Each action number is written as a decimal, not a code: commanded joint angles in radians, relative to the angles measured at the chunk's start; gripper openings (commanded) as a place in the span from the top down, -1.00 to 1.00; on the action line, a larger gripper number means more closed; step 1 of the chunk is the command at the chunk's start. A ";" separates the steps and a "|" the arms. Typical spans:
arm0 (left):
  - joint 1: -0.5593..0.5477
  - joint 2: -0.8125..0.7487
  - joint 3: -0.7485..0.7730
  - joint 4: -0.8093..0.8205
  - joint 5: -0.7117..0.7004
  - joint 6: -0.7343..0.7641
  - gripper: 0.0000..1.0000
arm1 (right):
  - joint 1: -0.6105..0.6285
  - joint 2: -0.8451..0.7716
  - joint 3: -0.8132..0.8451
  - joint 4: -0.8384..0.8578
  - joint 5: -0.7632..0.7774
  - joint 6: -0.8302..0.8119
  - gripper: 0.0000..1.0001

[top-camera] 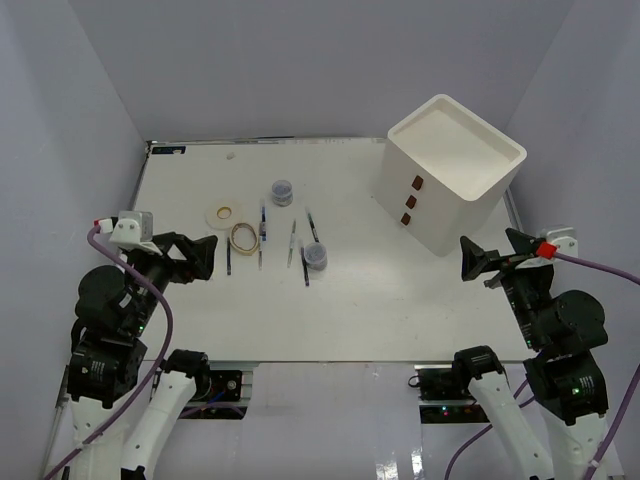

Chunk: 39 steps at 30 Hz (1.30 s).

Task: Sort the stationery into containers
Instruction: Pick up the stationery from the center of the board.

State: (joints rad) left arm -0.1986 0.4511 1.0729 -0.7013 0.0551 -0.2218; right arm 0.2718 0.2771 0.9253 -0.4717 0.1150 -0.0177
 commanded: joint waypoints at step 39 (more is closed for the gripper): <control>-0.001 0.132 -0.404 0.333 0.032 -0.119 -0.96 | 0.616 1.163 0.153 0.358 0.098 0.061 -0.80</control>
State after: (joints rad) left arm -0.1986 0.5858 0.6861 -0.4248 0.0826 -0.3313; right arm 0.8612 1.3865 1.0214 -0.2634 0.1532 0.0643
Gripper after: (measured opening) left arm 0.978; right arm 0.900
